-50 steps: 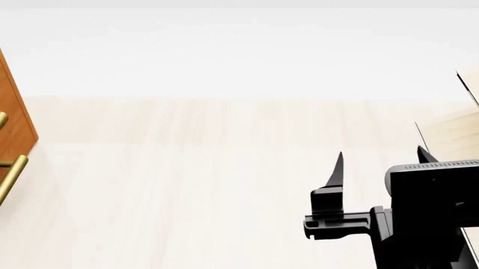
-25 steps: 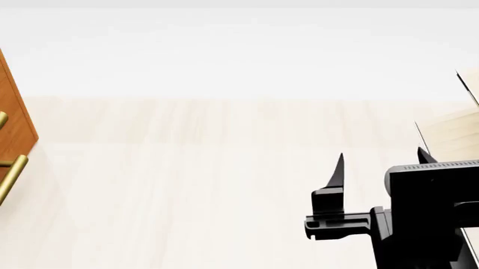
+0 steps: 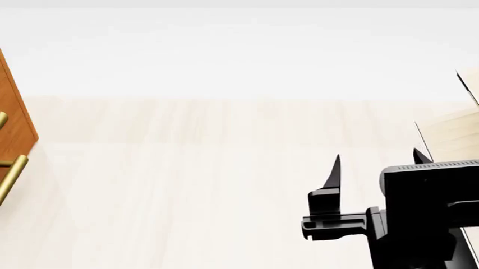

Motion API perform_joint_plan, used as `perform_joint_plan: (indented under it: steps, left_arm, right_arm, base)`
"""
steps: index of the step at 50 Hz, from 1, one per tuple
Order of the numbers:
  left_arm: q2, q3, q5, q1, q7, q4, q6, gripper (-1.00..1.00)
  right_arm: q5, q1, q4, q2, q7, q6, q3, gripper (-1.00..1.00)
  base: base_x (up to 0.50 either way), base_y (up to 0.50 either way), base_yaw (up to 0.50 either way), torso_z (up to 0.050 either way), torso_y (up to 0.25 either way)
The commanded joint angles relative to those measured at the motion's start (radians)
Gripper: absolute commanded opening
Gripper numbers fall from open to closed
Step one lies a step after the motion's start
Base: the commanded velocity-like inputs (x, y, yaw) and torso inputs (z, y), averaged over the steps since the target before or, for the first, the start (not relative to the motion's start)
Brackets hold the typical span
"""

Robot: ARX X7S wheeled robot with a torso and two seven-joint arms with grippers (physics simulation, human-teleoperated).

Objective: Close the top drawer of the cabinet and put the bowl on top of it.

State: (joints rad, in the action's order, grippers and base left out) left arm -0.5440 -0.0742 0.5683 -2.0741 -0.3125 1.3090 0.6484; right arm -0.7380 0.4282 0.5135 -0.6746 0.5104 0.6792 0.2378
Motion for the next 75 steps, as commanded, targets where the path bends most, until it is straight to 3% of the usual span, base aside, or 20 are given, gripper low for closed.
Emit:
perform_joint_plan:
  steps: [1,32,48,75]
  left_arm:
    - [-0.019,0.064,-0.051,0.009,-0.018,-0.009,-0.045,-1.0]
    - [-0.067,0.26,-0.021,0.076,-0.049,-0.031,-0.056,-1.0]
    - [-0.077,0.335,0.022,0.19,-0.186,-0.169,-0.057,-1.0]
    - [-0.059,0.409,0.063,0.349,-0.269,-0.269,-0.082,-1.0]
  right_arm:
    - [0.003,0.006,-0.001,0.003,0.001,0.003,0.009,1.0]
    - [0.008,0.008,-0.015,0.002,-0.006,-0.006,0.017,1.0]
    - [0.006,0.014,-0.01,0.001,-0.003,0.0,0.023,1.0]
    - [-0.003,-0.001,0.0,-0.009,0.001,-0.006,0.015,1.0]
  base:
    - [0.0,0.0,0.0,0.0,0.0]
    - [0.0,0.0,0.0,0.0,0.0]
    - [0.0,0.0,0.0,0.0,0.001]
    - [0.0,0.0,0.0,0.0,0.0]
